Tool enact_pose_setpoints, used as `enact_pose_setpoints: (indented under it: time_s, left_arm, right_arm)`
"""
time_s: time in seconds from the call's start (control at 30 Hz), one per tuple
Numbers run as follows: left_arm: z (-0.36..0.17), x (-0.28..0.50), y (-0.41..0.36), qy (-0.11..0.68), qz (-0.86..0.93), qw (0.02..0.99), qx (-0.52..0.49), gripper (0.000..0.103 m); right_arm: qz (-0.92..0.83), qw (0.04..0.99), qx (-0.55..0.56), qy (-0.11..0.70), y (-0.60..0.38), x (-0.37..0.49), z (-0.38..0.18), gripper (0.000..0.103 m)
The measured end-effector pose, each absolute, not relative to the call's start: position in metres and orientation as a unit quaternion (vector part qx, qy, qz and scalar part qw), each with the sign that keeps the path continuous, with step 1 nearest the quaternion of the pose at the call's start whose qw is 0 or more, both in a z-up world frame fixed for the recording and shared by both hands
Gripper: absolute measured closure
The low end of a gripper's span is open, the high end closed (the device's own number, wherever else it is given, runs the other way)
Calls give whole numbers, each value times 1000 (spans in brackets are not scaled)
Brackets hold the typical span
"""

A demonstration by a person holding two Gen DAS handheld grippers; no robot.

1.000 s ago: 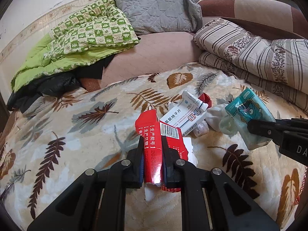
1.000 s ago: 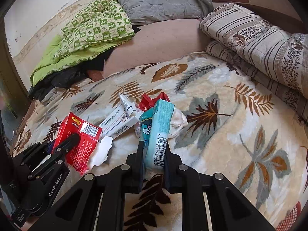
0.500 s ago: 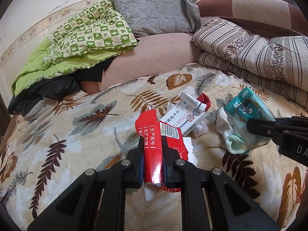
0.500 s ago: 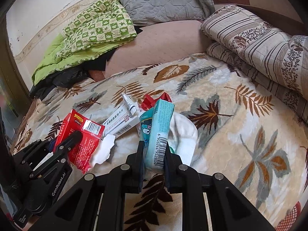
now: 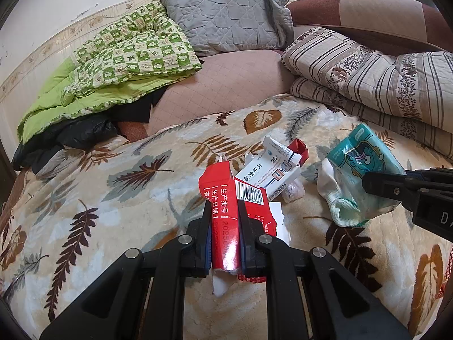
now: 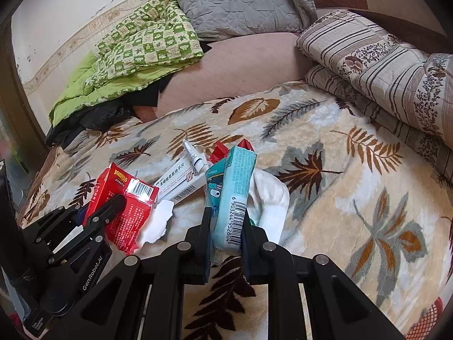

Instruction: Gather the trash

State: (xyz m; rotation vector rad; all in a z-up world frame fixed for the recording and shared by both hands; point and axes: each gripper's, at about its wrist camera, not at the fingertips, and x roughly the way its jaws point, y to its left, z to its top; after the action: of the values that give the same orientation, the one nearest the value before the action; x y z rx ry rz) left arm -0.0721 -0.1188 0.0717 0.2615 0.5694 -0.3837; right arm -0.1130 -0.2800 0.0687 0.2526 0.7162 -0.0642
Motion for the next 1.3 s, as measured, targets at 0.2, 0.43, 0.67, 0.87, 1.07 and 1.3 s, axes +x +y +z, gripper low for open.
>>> enact_pose_setpoints:
  time_s: [0.2, 0.43, 0.67, 0.87, 1.07, 1.3]
  left_arm:
    - [72, -72, -119, 278, -188, 933, 128, 89]
    - [71, -73, -119, 278, -187, 933, 128, 89]
    - [71, -72, -119, 278, -187, 933, 127, 89]
    - [72, -73, -121, 279, -188, 933, 127, 89]
    - [72, -73, -122, 283, -191, 932, 121, 89]
    - [71, -72, -122, 284, -191, 932, 119, 89]
  right_arm:
    - [-29, 929, 122, 348, -278, -114, 70, 85]
    - [-29, 930, 122, 346, -278, -114, 72, 85]
    - [-30, 930, 122, 345, -277, -114, 72, 85]
    - [-30, 930, 122, 345, -277, -114, 72, 85]
    - [-29, 931, 121, 344, -276, -114, 73, 85]
    - [-28, 931, 120, 343, -275, -114, 74, 85]
